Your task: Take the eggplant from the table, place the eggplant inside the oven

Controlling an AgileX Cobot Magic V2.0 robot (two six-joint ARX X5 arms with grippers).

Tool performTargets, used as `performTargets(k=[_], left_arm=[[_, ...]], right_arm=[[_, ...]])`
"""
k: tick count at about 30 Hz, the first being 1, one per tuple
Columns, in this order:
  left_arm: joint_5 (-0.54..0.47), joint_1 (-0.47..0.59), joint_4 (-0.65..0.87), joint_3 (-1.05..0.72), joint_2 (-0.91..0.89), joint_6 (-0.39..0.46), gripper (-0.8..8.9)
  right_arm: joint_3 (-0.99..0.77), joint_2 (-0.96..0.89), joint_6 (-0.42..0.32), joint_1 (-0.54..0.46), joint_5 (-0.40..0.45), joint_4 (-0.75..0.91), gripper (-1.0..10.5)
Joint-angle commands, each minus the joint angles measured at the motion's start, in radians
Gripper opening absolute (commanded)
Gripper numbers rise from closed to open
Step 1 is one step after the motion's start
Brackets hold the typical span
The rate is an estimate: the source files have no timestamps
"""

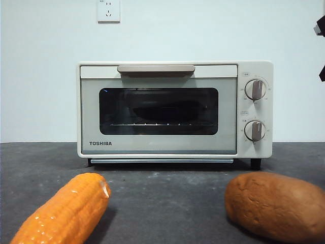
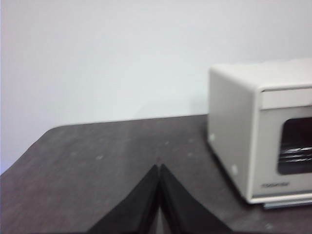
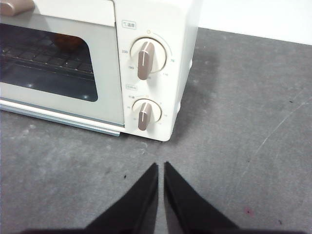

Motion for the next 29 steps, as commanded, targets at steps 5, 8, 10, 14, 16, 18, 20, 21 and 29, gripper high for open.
performTargets(k=[5,8,10,14,16,18,20,21,29], left_arm=[[-0.002,0.038,0.012,-0.066,-0.001,0.012,0.06],[-0.002,0.038,0.012,-0.109,-0.001,0.012,0.06],[-0.002,0.038,-0.038,-0.115,-0.001,0.011,0.06],[-0.002,0.038,-0.094,-0.115,0.0,0.011,0.06],[-0.002,0.038,-0.097,-0.115,0.0,0.011,0.06],[-0.001,0.038,-0.096,-0.115,0.0,0.011,0.06],[-0.002,0.038,-0.096,-0.115,0.0,0.011,0.06],[-0.001,0.038,-0.096,-0.115,0.0,0.011,0.06],[-0.001,0.038,-0.096,-0.115,0.0,0.011,0.06]], right_arm=[[0.005,0.002,0.011,0.005,0.004,0.01,0.0],[0.005,0.002,0.011,0.005,0.003,0.01,0.0],[0.005,0.002,0.011,0.005,0.003,0.011,0.0],[0.005,0.002,0.011,0.005,0.004,0.01,0.0],[0.005,0.002,0.011,0.005,0.003,0.01,0.0],[0.005,0.002,0.011,0.005,0.003,0.01,0.0],[0.005,0.002,0.011,0.005,0.003,0.01,0.0],[0.005,0.002,0.011,0.005,0.003,0.01,0.0],[0.005,0.002,0.011,0.005,0.003,0.01,0.0]])
